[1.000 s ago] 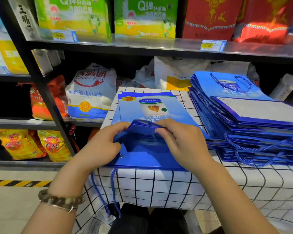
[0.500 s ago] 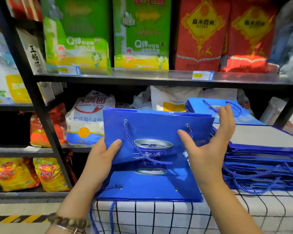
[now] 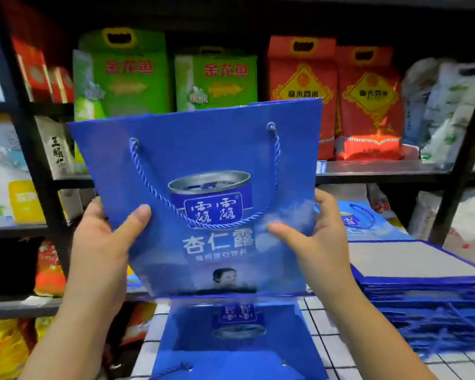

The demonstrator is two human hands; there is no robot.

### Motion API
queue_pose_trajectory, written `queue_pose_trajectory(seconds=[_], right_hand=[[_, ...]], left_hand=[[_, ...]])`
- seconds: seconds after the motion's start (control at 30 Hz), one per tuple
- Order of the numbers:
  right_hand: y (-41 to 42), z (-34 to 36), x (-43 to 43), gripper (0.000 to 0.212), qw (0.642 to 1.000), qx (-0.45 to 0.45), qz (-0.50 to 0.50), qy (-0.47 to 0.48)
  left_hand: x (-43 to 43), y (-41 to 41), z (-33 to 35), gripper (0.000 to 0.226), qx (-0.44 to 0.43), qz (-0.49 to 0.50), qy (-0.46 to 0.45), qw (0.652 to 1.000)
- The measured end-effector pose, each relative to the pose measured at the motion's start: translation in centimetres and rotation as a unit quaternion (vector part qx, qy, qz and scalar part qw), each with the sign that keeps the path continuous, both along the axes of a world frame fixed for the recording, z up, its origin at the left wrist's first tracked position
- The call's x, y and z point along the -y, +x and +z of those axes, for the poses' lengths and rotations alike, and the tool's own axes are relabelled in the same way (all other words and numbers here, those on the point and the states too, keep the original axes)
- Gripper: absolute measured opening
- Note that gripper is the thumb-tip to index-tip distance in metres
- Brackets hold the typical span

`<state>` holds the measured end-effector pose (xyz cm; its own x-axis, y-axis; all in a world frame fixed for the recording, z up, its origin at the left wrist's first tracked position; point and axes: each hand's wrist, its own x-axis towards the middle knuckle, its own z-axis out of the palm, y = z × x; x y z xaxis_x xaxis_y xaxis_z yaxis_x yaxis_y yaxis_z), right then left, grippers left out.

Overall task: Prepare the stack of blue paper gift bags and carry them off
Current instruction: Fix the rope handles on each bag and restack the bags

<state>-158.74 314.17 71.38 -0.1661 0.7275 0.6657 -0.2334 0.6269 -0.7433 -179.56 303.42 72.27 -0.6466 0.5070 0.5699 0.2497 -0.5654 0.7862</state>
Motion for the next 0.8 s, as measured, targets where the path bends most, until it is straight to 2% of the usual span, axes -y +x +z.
queue_pose_trajectory(seconds=[0.1,0.2,0.27,0.3,0.33,0.4,0.47,0.5,0.6,0.63,0.73,0.8], right_hand=[[-0.1,2.7,-0.3,0.053,0.999,0.001,-0.009,0.044],[0.6,4.0,-0.8,0.056,0.996,0.061,0.061,0.030],[1.8,4.5,-0.9,0.071,0.979,0.119,0.165,0.003],[2.3,4.6,-0.9,0.079,0.971,0.156,0.182,-0.007],[2.7,4.5,-0.6,0.087,0.966,0.195,0.167,-0.003],[2.8,3.8,-0.8,0.094,0.965,0.252,0.060,0.034],[2.8,3.4,-1.6,0.088,0.967,0.247,-0.018,0.055],[3.1,3.5,-2.1,0.082,0.970,0.235,-0.038,0.047],[5.2,4.8,-3.4,0.071,0.971,0.226,-0.072,0.022],[6.2,5.4,-3.7,0.069,0.971,0.227,-0.075,0.023],[9.7,7.6,-5.1,0.057,0.967,0.242,-0.081,0.015],[12.1,8.4,-7.0,0.044,0.952,0.286,-0.112,0.004]], left_hand=[[0.0,-0.3,-0.2,0.044,-0.079,0.011,-0.048,0.996],[-0.6,0.1,-0.4,0.041,-0.051,0.052,-0.056,0.996],[-1.1,0.0,-0.3,0.037,-0.026,0.057,-0.052,0.997],[-1.5,-0.2,-0.3,0.034,-0.001,0.045,-0.047,0.998],[-1.8,-0.3,-0.2,0.031,0.032,0.024,-0.042,0.998],[-2.6,-0.4,0.0,0.027,0.068,-0.019,-0.053,0.996],[-3.5,-0.1,0.2,0.028,0.057,-0.070,-0.069,0.994],[-3.7,0.2,0.5,0.035,0.047,-0.106,-0.071,0.991],[-4.3,1.7,1.5,0.089,-0.013,-0.168,-0.093,0.981],[-4.8,2.5,2.0,0.095,-0.038,-0.173,-0.106,0.979],[-7.9,5.7,3.5,0.083,-0.048,-0.193,-0.123,0.972],[-11.1,8.2,4.0,0.070,-0.040,-0.199,-0.122,0.972]])
